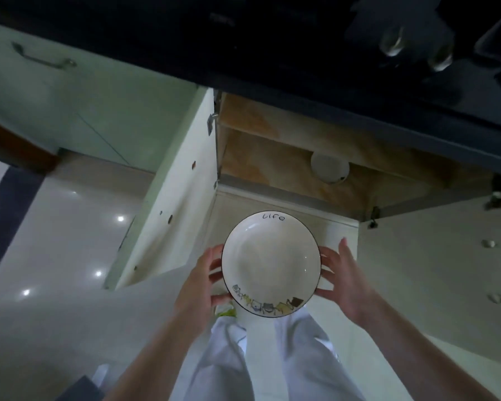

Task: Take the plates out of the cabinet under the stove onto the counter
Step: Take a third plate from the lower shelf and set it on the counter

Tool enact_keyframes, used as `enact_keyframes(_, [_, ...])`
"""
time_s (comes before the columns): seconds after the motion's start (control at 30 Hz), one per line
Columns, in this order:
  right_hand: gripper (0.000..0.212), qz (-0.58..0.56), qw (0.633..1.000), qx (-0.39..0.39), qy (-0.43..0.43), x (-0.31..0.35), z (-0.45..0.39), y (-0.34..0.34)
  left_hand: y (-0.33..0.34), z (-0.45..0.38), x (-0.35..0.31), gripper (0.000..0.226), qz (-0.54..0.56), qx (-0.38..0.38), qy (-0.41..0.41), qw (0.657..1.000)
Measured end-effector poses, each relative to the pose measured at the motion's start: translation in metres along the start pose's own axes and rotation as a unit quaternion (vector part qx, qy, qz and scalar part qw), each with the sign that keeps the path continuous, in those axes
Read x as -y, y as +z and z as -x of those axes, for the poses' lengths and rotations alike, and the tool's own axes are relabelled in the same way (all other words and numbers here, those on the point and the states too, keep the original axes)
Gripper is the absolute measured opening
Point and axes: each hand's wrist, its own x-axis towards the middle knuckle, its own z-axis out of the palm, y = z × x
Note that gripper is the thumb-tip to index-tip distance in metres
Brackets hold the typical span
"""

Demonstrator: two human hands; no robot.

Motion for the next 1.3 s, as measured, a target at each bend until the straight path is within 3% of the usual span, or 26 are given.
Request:
enact_keyframes(0.17, [0.059,-0.032,0.999,-0.004,-0.043,0.027,0.085,0.000,0.007,0.064,-0.051,0.043,-0.047,0.017,0.033,0.998])
enact_keyframes(0.47, [0.056,-0.086,0.987,0.027,-0.129,0.067,0.201,-0.034,0.049,0.165,-0.119,0.042,-0.117,0.050,0.128,0.984])
enact_keyframes(0.77, [0.050,-0.121,0.968,-0.004,-0.218,0.067,0.326,-0.144,0.168,0.274,-0.139,0.055,-0.206,0.130,0.203,0.948])
enact_keyframes(1.03, [0.058,-0.183,0.938,-0.019,-0.293,0.062,0.420,-0.240,0.269,0.373,-0.132,0.055,-0.224,0.187,0.253,0.922])
enact_keyframes(1.3, [0.056,-0.227,0.918,-0.055,-0.319,0.084,0.475,-0.294,0.337,0.426,-0.146,0.046,-0.260,0.228,0.295,0.891])
